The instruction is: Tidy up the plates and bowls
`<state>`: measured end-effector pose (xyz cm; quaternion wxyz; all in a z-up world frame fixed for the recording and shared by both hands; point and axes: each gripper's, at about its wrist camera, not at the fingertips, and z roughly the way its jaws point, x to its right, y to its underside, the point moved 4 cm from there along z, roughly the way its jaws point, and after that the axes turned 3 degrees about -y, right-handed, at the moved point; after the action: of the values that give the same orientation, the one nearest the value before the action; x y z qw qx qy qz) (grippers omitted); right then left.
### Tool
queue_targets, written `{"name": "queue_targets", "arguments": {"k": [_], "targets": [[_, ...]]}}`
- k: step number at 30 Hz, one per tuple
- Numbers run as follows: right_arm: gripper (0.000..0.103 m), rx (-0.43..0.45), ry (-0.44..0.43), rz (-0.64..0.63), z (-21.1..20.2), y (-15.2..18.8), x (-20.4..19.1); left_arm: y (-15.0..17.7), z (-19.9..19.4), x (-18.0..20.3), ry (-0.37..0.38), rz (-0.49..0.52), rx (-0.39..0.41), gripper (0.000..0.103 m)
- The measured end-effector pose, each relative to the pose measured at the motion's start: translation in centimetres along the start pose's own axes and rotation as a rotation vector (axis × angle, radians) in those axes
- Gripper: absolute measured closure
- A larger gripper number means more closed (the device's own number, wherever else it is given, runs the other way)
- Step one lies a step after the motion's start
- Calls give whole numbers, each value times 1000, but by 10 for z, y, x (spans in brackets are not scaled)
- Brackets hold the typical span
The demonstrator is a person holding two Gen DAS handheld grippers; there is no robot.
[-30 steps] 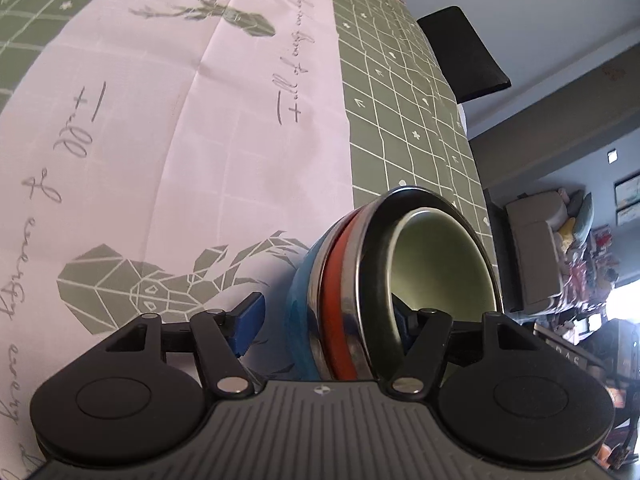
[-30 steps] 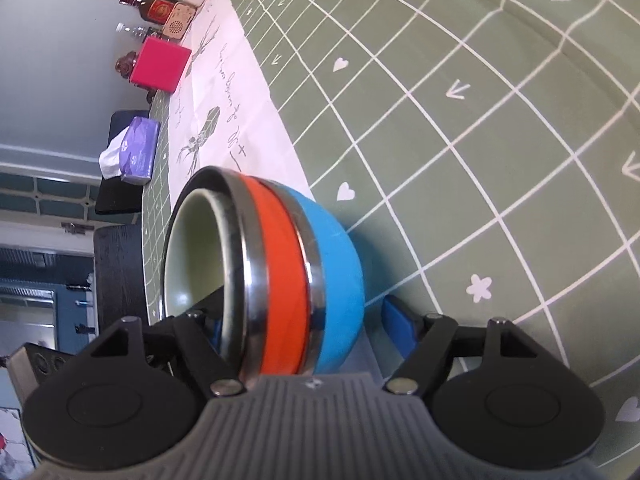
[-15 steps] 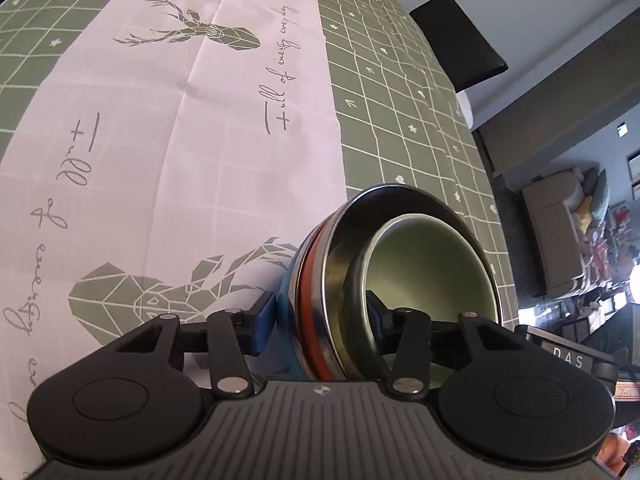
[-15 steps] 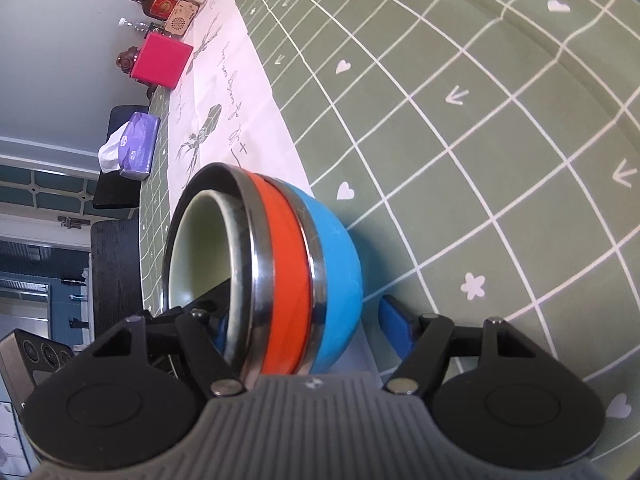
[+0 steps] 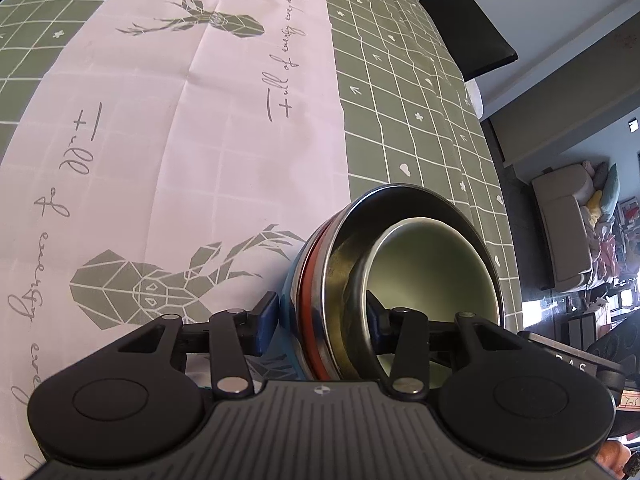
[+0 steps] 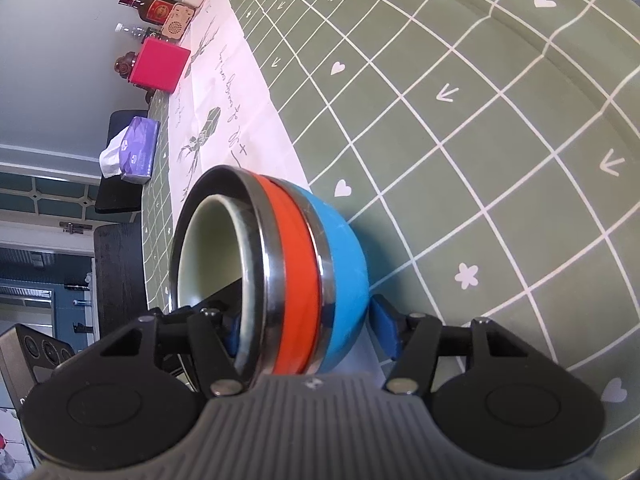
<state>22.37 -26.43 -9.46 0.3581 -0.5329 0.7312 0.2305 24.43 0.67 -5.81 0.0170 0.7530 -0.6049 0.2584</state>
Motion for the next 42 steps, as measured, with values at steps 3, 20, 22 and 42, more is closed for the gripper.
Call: {"name": "queue_targets", "arguments": {"k": [3,20,22,42], "targets": [[42,8,13,-9,-6,2,1,2,1,-2,21,-21,-13,53],[57,67,45,-74,-21,3,-5,4,-6,15,-80,54,24,59],[59,72,50,-72,-21,3,-5,4,-7,16,-89,53,26,60],[62,91,12,-85,-31,13,-19,6,-40,24,-138,87,69,60]]}}
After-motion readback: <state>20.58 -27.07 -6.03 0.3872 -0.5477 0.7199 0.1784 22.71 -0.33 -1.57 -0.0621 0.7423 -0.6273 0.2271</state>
